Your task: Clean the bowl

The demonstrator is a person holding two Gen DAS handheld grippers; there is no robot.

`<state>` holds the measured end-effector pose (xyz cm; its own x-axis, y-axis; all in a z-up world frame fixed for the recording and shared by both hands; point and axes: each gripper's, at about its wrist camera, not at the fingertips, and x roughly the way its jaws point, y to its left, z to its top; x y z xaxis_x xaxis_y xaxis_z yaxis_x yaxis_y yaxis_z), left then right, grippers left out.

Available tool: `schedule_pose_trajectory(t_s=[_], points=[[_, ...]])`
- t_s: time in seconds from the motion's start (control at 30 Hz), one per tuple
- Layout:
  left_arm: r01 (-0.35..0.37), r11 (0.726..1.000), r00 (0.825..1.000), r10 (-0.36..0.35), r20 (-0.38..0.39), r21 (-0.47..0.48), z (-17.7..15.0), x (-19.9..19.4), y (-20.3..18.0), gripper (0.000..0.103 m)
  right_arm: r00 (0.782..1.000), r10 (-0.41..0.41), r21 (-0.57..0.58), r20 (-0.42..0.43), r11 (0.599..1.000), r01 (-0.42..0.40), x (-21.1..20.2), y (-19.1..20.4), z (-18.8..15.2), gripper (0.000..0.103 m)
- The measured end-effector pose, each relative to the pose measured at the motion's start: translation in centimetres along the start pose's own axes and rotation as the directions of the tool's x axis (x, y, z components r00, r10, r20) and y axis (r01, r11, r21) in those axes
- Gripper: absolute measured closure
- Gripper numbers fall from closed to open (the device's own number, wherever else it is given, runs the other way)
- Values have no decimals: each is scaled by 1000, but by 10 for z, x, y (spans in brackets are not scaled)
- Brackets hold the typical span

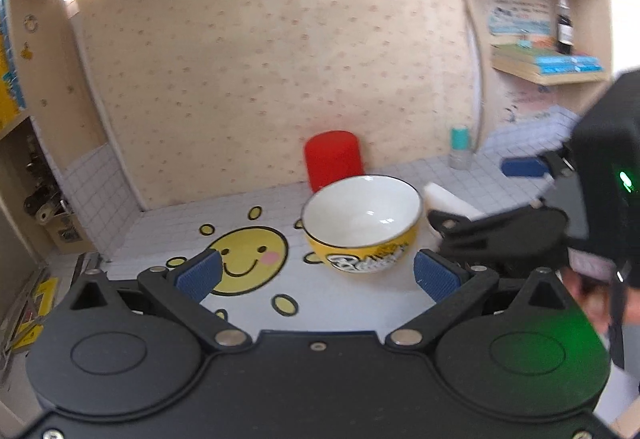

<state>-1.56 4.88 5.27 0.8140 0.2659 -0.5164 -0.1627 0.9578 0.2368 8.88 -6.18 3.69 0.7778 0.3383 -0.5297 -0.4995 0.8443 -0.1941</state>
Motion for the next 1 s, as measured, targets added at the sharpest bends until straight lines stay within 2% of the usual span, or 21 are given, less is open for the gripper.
schedule_pose_trajectory(t_s=[0.23,0.43,0.63,0.73,0.83,1.0], points=[[117,987,993,-115,-22,109,-11,-6,-11,1,1000,6,-62,25,998,-4,-3,-1,3,17],[192,966,981,-195,0,172,-14,-12,-19,1,997,41,-106,59,994,-35,-9,1,6,17],[202,948,975,-219,45,247,-14,-16,-23,1,994,72,-152,78,987,-60,-11,4,9,17],[229,940,970,-243,26,255,-15,-12,-23,1,991,105,-157,81,983,-91,-7,3,9,17],[253,935,965,-261,1,247,-17,-6,-23,1,992,94,-191,78,978,-78,-2,7,10,17],[222,944,974,-224,-19,244,-15,5,-23,1,994,81,-227,79,972,-62,9,9,15,17]])
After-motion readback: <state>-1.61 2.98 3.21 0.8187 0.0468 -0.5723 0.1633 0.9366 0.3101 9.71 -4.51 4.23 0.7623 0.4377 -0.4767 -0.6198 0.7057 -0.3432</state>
